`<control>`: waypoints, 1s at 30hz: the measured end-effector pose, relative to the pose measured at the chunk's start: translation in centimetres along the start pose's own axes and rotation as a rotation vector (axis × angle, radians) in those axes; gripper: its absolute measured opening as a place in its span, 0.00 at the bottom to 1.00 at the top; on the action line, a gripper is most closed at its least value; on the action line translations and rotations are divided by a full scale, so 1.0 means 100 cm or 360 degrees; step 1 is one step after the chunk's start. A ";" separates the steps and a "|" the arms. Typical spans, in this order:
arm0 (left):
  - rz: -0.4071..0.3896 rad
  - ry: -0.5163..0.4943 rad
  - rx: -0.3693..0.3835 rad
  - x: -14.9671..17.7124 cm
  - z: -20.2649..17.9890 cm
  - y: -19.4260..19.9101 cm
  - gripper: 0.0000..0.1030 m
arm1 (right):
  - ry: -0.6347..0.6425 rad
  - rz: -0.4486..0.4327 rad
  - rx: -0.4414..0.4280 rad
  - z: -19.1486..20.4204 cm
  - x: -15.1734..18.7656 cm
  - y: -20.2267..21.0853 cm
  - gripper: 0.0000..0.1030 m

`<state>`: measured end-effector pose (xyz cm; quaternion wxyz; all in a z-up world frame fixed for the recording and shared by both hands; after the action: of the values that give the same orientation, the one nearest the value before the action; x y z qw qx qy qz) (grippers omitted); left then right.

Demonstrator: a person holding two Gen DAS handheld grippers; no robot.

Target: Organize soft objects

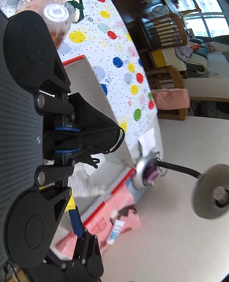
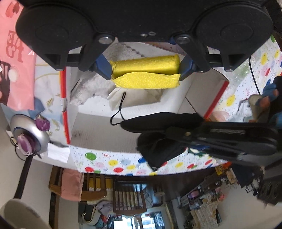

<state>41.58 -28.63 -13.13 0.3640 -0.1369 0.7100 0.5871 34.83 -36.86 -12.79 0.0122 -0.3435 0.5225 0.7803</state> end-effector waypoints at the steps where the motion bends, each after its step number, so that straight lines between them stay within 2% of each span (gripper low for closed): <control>1: 0.0026 0.0002 -0.0009 0.001 0.001 -0.008 0.18 | 0.0000 0.0015 0.0012 -0.001 0.000 -0.005 0.77; 6: 0.0126 0.0023 -0.0039 0.008 0.006 -0.037 0.18 | -0.0028 0.0093 0.0120 -0.011 0.002 -0.029 0.77; 13: 0.0219 0.0062 -0.0043 0.018 0.008 -0.063 0.18 | 0.0014 0.0142 0.0177 -0.014 0.006 -0.047 0.77; 21: 0.0386 0.0126 -0.0043 0.040 0.011 -0.083 0.18 | -0.0038 0.0174 0.0215 -0.022 0.009 -0.057 0.78; 30: 0.0409 0.0103 -0.0052 0.045 0.008 -0.082 0.21 | -0.0048 0.0160 0.0215 -0.022 0.012 -0.056 0.80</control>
<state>43.77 -29.04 -22.23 0.2605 -0.0696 0.7233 0.6357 37.17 -36.59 -18.47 0.0040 -0.3035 0.5904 0.7479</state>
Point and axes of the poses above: each gripper's, at about its wrist camera, not at the fingertips, and y roughly against the way its jaws point, z to its left, x to its underside, the point moved 10 cm from there along -y, roughly the way its jaws point, and after that the axes turned 7 degrees about -y, right-handed, at the moved point
